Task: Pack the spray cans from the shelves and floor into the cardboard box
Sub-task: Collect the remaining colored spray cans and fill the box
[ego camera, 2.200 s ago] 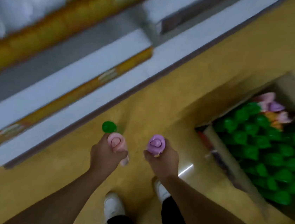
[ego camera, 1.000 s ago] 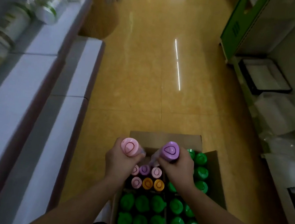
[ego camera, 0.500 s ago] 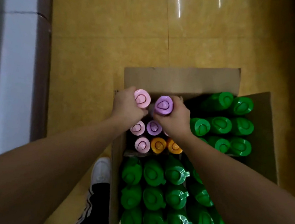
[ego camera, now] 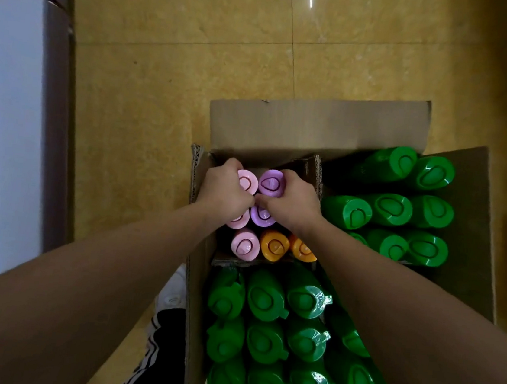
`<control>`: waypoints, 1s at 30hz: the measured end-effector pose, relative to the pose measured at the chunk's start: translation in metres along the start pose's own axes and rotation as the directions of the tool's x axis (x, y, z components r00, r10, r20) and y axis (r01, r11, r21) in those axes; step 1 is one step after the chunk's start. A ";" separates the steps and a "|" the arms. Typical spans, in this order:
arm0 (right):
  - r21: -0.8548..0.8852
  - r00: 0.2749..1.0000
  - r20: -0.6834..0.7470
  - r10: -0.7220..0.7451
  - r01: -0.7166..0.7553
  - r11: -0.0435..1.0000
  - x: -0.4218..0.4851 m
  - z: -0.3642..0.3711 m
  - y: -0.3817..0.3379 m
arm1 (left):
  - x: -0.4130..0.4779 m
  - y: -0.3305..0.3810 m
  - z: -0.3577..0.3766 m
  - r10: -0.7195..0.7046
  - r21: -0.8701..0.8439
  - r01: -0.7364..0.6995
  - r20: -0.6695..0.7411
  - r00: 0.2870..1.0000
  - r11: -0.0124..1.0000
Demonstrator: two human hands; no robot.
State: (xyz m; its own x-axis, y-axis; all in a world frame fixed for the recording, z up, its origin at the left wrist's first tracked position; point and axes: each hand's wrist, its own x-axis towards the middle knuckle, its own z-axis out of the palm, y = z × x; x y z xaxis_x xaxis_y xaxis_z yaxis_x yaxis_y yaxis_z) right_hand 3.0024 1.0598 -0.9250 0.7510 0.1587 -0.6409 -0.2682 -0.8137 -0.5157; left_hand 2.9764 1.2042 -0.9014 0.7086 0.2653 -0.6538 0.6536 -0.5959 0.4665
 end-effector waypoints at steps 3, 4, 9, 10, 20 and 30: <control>-0.012 1.000 0.025 0.005 -0.005 1.000 -0.003 -0.002 0.000 | -0.004 0.001 0.002 -0.023 0.000 0.023 0.015 1.000 1.000; -0.016 1.000 0.024 0.005 -0.005 1.000 -0.004 -0.004 0.000 | -0.006 0.002 0.002 -0.032 -0.004 0.033 0.025 0.999 0.999; -0.020 0.996 -0.032 -0.080 0.080 0.997 -0.026 -0.022 -0.001 | -0.027 0.005 -0.001 -0.043 -0.057 0.043 -0.010 0.999 0.997; -0.029 0.994 -0.045 -0.104 0.102 0.994 -0.032 -0.028 -0.002 | -0.034 0.007 -0.002 -0.044 -0.066 0.042 -0.033 0.998 0.997; -0.195 0.913 -0.048 -0.406 0.390 0.900 -0.120 -0.099 -0.032 | -0.167 0.037 -0.030 -0.047 -0.240 -0.061 -0.422 0.906 0.969; -0.273 0.748 0.183 -0.638 0.662 0.698 -0.277 -0.054 -0.053 | -0.345 -0.027 -0.004 -0.237 -0.365 -0.013 -0.630 0.740 0.931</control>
State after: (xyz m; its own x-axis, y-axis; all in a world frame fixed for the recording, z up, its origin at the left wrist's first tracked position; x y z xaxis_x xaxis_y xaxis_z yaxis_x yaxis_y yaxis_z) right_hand 2.8409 1.0294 -0.6894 0.6227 0.7399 -0.2544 0.4748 -0.6158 -0.6288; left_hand 2.7153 1.1315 -0.6858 0.5370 0.8146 -0.2190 0.6962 -0.2814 0.6604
